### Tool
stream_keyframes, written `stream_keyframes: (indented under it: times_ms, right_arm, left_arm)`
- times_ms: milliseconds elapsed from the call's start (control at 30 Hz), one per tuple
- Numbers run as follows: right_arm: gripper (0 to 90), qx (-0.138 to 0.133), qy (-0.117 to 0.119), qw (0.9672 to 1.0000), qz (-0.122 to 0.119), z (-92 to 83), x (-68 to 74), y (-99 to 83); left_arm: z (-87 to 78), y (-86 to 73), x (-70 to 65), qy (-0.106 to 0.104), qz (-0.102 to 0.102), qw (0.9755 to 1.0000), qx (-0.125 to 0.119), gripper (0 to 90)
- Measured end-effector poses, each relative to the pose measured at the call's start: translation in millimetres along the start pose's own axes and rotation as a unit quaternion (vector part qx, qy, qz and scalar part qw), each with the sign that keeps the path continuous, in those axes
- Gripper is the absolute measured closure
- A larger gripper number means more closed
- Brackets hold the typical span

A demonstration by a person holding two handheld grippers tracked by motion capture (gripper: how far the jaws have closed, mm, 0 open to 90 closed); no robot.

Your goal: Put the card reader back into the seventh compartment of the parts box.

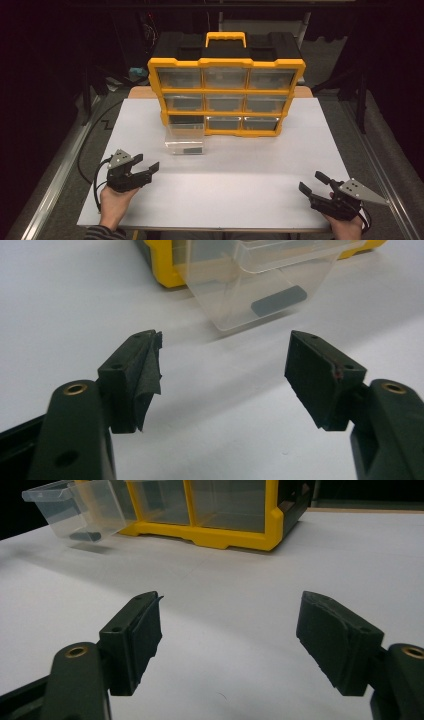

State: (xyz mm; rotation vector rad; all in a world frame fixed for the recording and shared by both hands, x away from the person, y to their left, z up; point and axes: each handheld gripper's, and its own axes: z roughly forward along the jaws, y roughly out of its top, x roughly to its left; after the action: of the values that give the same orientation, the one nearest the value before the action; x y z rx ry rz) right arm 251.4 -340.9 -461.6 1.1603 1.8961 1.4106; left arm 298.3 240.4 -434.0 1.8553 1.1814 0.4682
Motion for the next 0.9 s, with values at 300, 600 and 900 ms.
stream_keyframes:
  times_ms: [300, 600, 900]
  right_arm:
    - [26.7, -0.005, -0.001, 1.0000, 0.002, -1.6, -0.7, 0.1]
    - [26.6, -0.003, -0.002, 1.0000, 0.002, -2.0, -1.6, -0.3]
    - [26.6, -0.006, -0.013, 0.9998, 0.015, -5.7, -6.9, -2.0]
  left_arm:
    - [-1.9, -8.6, 7.9, 0.012, -0.017, 0.9997, -0.016, 31.3]
    - [-1.9, -19.4, 12.9, 0.017, -0.028, 0.9991, -0.027, 31.3]
    - [-6.4, -30.5, 16.4, 0.014, -0.046, 0.9978, -0.046, 31.0]
